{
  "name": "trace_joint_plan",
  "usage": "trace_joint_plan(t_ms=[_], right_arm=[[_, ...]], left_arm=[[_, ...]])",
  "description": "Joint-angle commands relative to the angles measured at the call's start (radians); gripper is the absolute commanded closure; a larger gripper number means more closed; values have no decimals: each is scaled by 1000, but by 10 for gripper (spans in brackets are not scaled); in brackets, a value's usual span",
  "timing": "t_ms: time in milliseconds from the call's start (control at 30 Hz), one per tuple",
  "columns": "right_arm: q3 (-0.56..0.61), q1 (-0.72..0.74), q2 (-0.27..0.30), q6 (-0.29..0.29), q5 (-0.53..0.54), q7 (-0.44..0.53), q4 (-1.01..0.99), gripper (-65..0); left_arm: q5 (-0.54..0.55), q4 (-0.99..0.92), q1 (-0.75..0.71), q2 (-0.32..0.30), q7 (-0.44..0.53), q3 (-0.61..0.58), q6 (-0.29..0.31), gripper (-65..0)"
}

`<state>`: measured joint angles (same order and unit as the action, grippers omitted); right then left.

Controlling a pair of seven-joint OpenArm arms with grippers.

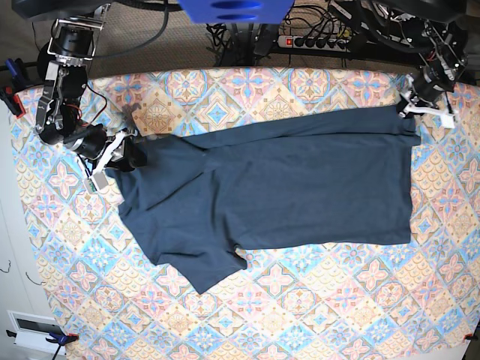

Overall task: Layout the t-shirt on the table in an organized manner, then fold the t-shirt properly
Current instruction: 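Pull the hem corner with the left gripper away from the right gripper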

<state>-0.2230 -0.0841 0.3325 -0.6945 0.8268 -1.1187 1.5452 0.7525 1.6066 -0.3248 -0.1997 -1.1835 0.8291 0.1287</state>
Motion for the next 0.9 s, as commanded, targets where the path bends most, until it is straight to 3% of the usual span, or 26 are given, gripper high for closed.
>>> trace_joint_plan(t_ms=[0,133,433,567,867], right_arm=[[-8,16,17,-4,27,24,39,-213],[-8,17,18,-4,27,24,71,-213],[-8,17,18,-4,25,24,74,-213],[-8,17,18,-4,22,27,68,-213],[-8,19,18,-4,22,30,67,-213]], left_arm=[[0,18,-17,-16,7,22,1,0],[0,11,-40,-62,11,28,1,0],[2,14,-46,-86,-5,29,1,0],[23,19,-47,-93,-78,37,1,-153],[94,16,-69,-109,-82,201,1,-500]])
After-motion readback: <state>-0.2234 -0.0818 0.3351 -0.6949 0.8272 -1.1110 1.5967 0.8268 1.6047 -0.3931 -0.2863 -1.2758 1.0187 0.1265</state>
